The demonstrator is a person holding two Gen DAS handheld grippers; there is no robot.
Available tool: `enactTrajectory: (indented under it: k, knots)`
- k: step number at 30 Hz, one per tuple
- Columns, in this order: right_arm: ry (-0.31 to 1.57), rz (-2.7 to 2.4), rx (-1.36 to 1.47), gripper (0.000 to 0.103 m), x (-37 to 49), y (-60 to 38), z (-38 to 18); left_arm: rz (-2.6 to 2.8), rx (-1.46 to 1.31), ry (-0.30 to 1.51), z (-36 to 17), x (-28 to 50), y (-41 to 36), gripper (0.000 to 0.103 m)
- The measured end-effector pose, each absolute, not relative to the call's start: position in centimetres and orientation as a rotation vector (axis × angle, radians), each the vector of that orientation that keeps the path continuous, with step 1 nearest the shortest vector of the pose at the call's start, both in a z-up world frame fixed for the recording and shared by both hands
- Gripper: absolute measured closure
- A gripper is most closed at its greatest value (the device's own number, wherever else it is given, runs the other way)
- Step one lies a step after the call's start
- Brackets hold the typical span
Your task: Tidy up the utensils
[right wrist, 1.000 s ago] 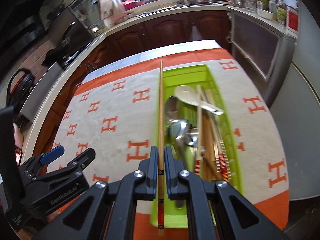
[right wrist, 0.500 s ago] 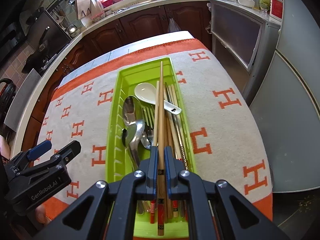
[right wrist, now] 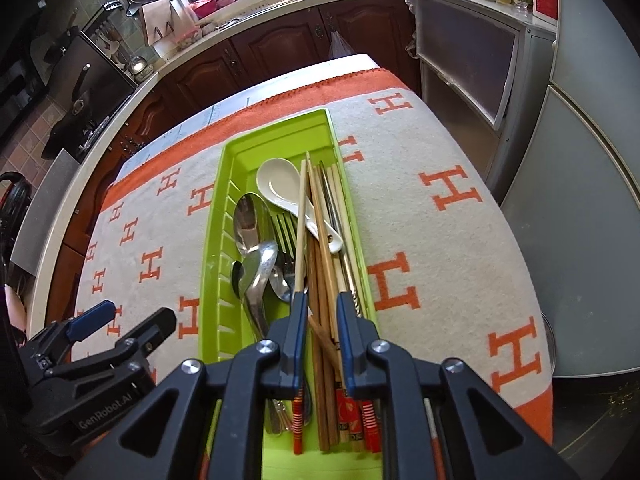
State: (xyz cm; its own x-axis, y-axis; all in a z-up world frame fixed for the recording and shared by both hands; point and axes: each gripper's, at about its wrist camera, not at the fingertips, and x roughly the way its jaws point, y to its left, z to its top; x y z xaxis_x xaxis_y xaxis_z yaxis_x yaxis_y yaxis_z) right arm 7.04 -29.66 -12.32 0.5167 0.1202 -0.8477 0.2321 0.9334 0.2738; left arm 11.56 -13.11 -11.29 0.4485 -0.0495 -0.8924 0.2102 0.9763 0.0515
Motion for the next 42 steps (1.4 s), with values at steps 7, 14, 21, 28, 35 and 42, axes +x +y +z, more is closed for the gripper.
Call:
enactTrajectory:
  k: [7, 14, 21, 28, 35, 42]
  knots:
    - [1.036, -0.04, 0.38, 0.082, 6.5, -28.5, -12.1, -0.165, 0.157, 1.096, -11.1, 11.1, -12.8, 0.022]
    - [1.037, 0.003, 0.368, 0.082, 6.0, -26.6, -11.8, -0.151, 0.151, 1.091, -10.7, 10.2, -11.4, 0.022]
    - [1.018, 0.055, 0.35, 0.082, 5.4, -23.9, -11.2, -0.109, 0.136, 1.068, -10.1, 9.1, -8.7, 0.022]
    - [1.003, 0.1, 0.309, 0.081, 5.5, -20.9, -10.0, -0.061, 0.113, 1.017, -8.5, 8.1, -5.2, 0.022]
    - [0.969, 0.138, 0.288, 0.081, 5.7, -18.5, -7.8, -0.024, 0.093, 0.942, -5.7, 6.9, -1.8, 0.022]
    - [0.923, 0.175, 0.274, 0.069, 5.7, -16.6, -4.8, -0.029, 0.057, 0.923, -3.6, 6.1, 0.7, 0.022]
